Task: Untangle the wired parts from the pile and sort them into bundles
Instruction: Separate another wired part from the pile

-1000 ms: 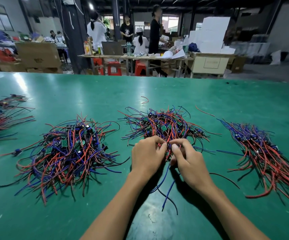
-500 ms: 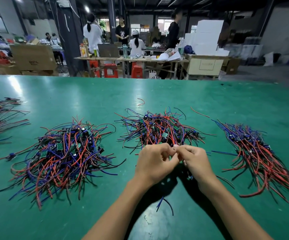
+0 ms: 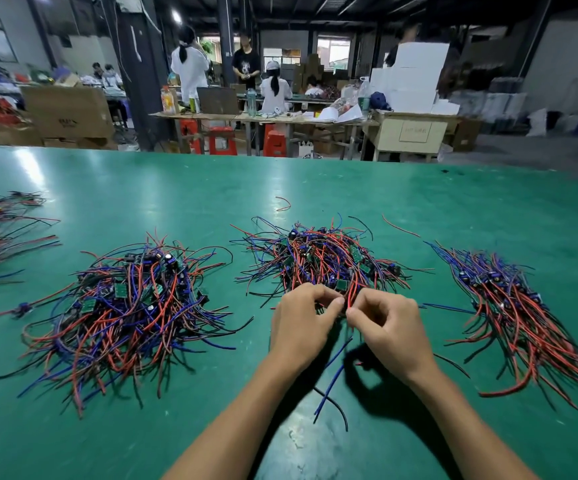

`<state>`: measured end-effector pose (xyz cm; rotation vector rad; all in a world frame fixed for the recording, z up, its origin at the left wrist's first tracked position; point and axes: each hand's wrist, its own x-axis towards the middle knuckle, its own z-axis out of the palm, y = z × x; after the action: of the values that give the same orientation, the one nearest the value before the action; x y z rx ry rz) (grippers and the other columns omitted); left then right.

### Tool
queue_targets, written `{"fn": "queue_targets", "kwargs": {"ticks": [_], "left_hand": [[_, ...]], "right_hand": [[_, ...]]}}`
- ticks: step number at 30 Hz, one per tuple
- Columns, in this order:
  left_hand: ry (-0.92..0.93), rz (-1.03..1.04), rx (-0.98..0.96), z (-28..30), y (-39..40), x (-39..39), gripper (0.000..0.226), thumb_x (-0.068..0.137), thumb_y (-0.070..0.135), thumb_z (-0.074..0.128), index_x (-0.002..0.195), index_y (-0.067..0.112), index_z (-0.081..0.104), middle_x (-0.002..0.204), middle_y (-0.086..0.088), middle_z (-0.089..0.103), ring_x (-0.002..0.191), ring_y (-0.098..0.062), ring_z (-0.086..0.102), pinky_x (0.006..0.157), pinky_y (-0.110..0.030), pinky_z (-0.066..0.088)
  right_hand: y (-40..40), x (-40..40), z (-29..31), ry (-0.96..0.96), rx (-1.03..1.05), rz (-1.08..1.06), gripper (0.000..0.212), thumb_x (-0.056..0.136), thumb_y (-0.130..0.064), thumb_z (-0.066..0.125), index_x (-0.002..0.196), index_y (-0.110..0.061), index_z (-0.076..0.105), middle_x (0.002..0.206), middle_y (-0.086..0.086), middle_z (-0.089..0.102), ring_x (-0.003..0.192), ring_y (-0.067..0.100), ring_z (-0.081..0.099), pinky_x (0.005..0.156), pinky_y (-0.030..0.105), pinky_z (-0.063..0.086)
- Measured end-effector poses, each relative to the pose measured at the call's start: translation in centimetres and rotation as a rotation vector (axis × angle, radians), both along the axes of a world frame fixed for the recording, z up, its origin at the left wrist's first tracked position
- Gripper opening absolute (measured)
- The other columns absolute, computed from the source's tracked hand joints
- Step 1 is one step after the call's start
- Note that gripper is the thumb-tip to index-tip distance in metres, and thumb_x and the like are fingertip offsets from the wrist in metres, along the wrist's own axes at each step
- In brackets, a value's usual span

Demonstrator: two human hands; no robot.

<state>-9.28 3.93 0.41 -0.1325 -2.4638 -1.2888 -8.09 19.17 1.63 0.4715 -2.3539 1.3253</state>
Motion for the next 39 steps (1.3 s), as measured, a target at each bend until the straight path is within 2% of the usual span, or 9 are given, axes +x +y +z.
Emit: {"fn": "queue_targets", "kwargs": {"ticks": [4, 8, 13, 17, 23, 27, 30, 37, 39], "left_hand": [[0.002, 0.056, 0.097, 0.6, -0.3, 0.0, 0.017, 0.092, 0.04, 0.068, 0.094, 0.027, 0.078, 0.091, 0.012, 0.075, 0.086, -0.004, 0.066, 0.085, -0.03, 0.053], [-0.029, 0.074, 0.197, 1.3, -0.5, -0.2, 0.025, 0.094, 0.04, 0.065, 0.089, 0.02, 0.079, 0.069, 0.01, 0.068, 0.063, -0.003, 0.057, 0.065, -0.025, 0.045], [-0.281, -0.154, 0.526, 2.6, -0.9, 0.9, 0.012, 0.089, 0.022, 0.075, 0.086, 0.013, 0.081, 0.068, 0.002, 0.072, 0.048, -0.003, 0.052, 0.052, -0.014, 0.041], [-0.529, -0.285, 0.506, 3.1, -1.4, 1.9, 0.022, 0.084, 0.031, 0.079, 0.097, 0.014, 0.081, 0.081, -0.004, 0.075, 0.043, -0.008, 0.023, 0.041, -0.018, 0.015], [-0.647, -0.43, 0.457, 3.3, -1.9, 2.0, 0.03, 0.079, 0.034, 0.083, 0.102, 0.016, 0.08, 0.085, -0.003, 0.077, 0.045, -0.006, 0.026, 0.042, -0.019, 0.021], [-0.648, -0.515, 0.428, 3.4, -2.0, 2.1, 0.027, 0.078, 0.039, 0.083, 0.095, 0.019, 0.08, 0.083, -0.001, 0.074, 0.046, -0.005, 0.03, 0.044, -0.019, 0.024], [-0.639, -0.547, 0.377, 3.4, -2.2, 2.3, 0.028, 0.077, 0.042, 0.083, 0.093, 0.019, 0.081, 0.084, -0.002, 0.076, 0.049, -0.008, 0.034, 0.046, -0.02, 0.026], [-0.724, -0.193, 0.267, 3.9, -2.4, 2.1, 0.064, 0.093, 0.07, 0.047, 0.072, 0.013, 0.069, 0.068, -0.003, 0.074, 0.036, -0.008, 0.043, 0.036, -0.014, 0.028], [-0.597, 0.017, 0.089, 3.9, -2.6, 2.1, 0.073, 0.097, 0.069, 0.036, 0.069, 0.009, 0.065, 0.066, -0.007, 0.073, 0.045, -0.015, 0.057, 0.044, -0.02, 0.042]], "right_hand": [[0.2, -0.2, -0.4, 0.037, 0.093, -0.179, 0.042, 0.08, -0.046, 0.059, 0.053, -0.016, 0.047, 0.045, -0.004, 0.041, 0.044, 0.008, 0.037, 0.049, 0.031, 0.032], [0.2, -0.5, -0.3, 0.113, 0.015, -0.304, 0.032, 0.089, -0.053, 0.059, 0.071, -0.027, 0.056, 0.064, -0.014, 0.06, 0.058, 0.006, 0.055, 0.056, 0.019, 0.039], [-0.5, -0.9, -1.3, -0.169, 0.077, -0.146, 0.035, 0.097, -0.058, 0.047, 0.087, -0.032, 0.069, 0.072, -0.011, 0.069, 0.076, 0.011, 0.065, 0.073, 0.032, 0.049], [-0.7, -1.4, -0.9, -0.33, -0.153, -0.134, 0.042, 0.098, -0.055, 0.054, 0.08, -0.025, 0.076, 0.068, -0.005, 0.074, 0.074, 0.019, 0.07, 0.076, 0.035, 0.051], [-0.3, -1.4, -0.2, -0.471, -0.44, -0.093, 0.028, 0.093, -0.036, 0.069, 0.074, -0.019, 0.08, 0.062, 0.012, 0.068, 0.066, 0.027, 0.062, 0.078, 0.049, 0.056], [-0.1, -1.3, 0.0, -0.381, -0.123, -0.208, 0.051, 0.084, -0.07, 0.06, 0.062, -0.025, 0.071, 0.048, 0.002, 0.057, 0.049, 0.01, 0.048, 0.056, 0.03, 0.039], [0.2, -1.1, -0.2, -0.336, -0.005, -0.204, 0.048, 0.089, -0.059, 0.065, 0.056, -0.023, 0.064, 0.039, -0.007, 0.043, 0.04, 0.006, 0.037, 0.048, 0.027, 0.029], [0.1, -0.9, 0.6, -0.25, -0.415, -0.049, 0.034, 0.08, -0.038, 0.056, 0.059, -0.018, 0.074, 0.049, -0.002, 0.059, 0.044, 0.003, 0.045, 0.051, 0.021, 0.034], [0.2, -0.7, 0.6, -0.185, -0.432, 0.021, 0.033, 0.083, -0.03, 0.056, 0.058, -0.014, 0.07, 0.051, 0.0, 0.059, 0.046, 0.003, 0.046, 0.05, 0.013, 0.035]]}}
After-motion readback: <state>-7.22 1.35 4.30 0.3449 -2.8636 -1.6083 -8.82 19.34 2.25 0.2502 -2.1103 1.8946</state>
